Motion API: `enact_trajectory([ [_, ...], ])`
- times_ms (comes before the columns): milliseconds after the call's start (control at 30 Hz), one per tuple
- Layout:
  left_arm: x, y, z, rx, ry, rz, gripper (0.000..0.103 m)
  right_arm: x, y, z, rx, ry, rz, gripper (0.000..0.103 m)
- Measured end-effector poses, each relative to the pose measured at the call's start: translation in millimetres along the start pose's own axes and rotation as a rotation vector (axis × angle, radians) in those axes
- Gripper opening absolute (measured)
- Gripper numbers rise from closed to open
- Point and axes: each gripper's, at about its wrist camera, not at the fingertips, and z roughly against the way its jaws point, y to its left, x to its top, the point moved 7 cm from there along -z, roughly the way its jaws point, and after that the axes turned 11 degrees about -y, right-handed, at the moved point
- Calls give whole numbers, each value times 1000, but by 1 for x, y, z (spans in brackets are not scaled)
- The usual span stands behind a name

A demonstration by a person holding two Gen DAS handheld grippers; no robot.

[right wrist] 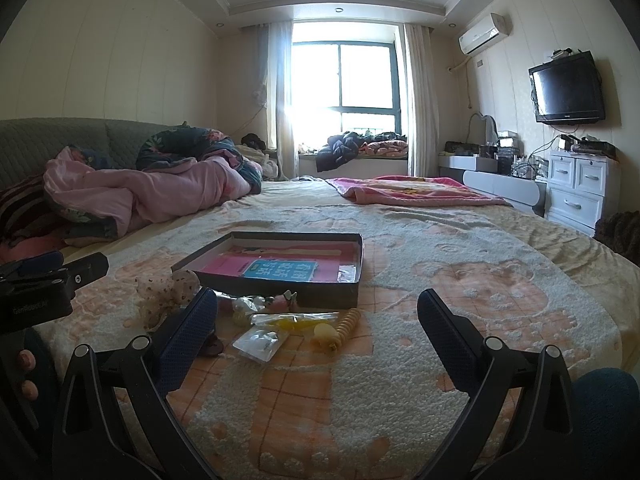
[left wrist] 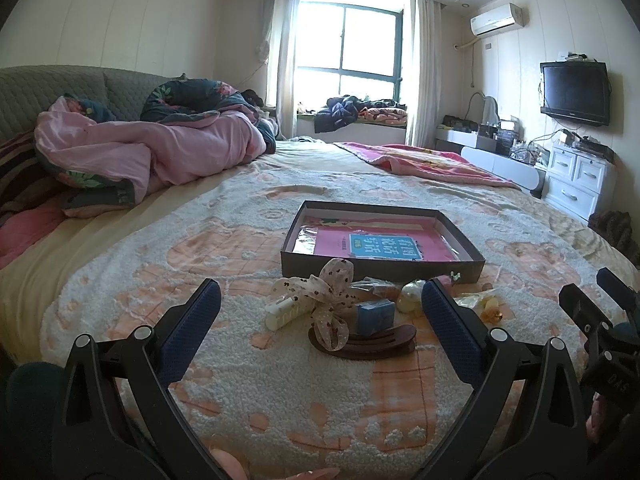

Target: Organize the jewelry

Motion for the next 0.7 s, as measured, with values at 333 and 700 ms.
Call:
enact_trajectory([
  [333,-3,-1,-2,-43,5,29,92,-8,11,-5,37,37,14,97],
  [700,-13,19,-19,-37,84,101,92,-21,33,-22,114,131,47,97],
])
